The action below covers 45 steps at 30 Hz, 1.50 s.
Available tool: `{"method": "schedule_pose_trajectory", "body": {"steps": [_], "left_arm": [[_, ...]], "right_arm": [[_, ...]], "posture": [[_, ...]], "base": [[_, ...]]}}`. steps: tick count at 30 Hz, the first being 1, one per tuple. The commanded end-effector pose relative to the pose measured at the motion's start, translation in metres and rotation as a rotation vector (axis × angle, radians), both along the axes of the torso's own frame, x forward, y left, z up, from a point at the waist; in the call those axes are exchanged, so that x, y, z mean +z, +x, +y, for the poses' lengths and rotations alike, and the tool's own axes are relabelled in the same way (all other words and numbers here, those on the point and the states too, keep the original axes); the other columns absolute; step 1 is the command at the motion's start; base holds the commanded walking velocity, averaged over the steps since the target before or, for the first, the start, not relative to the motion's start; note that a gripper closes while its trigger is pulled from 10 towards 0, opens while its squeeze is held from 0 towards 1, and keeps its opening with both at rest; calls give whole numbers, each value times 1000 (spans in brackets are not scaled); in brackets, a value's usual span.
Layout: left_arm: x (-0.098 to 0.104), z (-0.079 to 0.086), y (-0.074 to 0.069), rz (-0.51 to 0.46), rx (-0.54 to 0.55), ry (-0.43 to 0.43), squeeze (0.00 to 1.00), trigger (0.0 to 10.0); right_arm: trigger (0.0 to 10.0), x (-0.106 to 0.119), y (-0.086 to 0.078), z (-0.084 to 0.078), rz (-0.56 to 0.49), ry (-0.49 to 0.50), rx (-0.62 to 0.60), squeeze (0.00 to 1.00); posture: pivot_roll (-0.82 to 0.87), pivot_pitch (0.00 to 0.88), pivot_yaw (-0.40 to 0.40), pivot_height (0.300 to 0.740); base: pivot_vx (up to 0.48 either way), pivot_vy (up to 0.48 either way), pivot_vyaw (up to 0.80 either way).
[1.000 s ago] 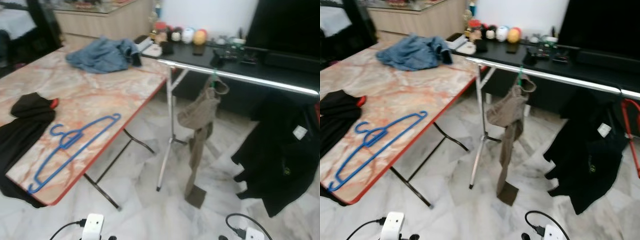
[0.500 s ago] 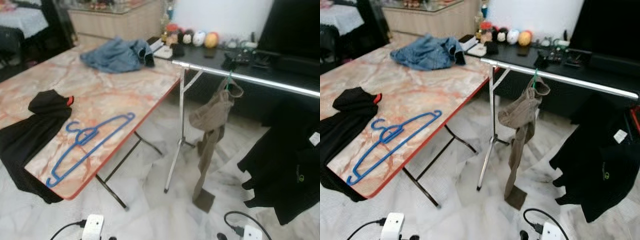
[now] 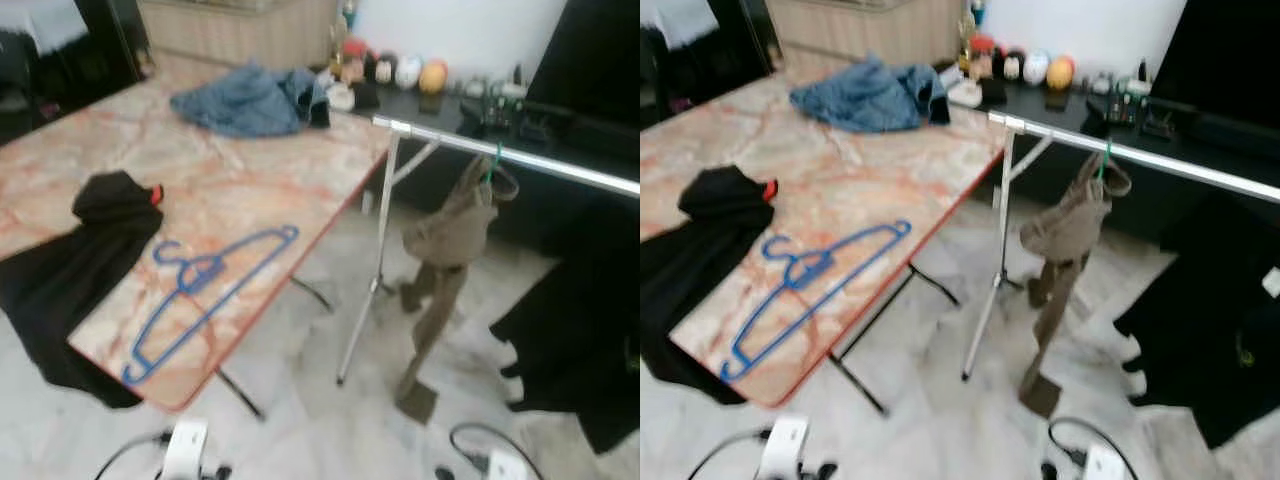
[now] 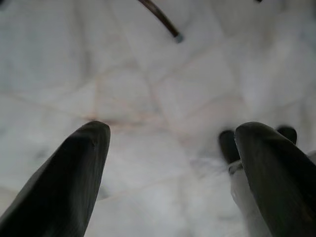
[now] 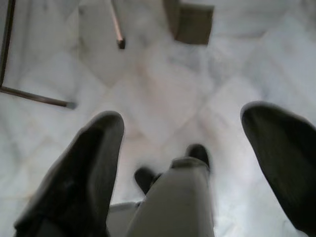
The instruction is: Hang hanger
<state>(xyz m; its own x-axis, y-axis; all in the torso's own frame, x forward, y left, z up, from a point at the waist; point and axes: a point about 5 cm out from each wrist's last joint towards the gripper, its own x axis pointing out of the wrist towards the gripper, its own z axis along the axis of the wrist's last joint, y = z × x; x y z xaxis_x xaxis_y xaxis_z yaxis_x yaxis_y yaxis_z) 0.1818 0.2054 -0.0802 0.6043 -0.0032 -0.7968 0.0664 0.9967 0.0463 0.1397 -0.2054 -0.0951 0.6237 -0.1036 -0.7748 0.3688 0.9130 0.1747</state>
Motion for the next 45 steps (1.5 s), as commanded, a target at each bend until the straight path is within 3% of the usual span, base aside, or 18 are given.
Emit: {"method": "schedule_pose_trajectory", "body": {"steps": [1, 28, 45], "left_arm": [[3, -3, 7, -15, -12, -8, 0, 10000], [7, -11, 15, -51, -55, -42, 0, 10000], [5, -8, 11, -32, -55, -34, 0, 10000]], "right_arm": [[10000, -3, -10, -4, 31, 1, -20, 0], [10000, -3, -10, -6, 34, -22, -29, 0], [10000, 0, 2, 0, 17, -27, -29, 0]], "posture": [[-51, 2, 72, 740], [-48, 0, 72, 740], [-49, 0, 72, 740]], "base": [[0, 262, -800], [0, 19, -75], [36, 0, -167]]}}
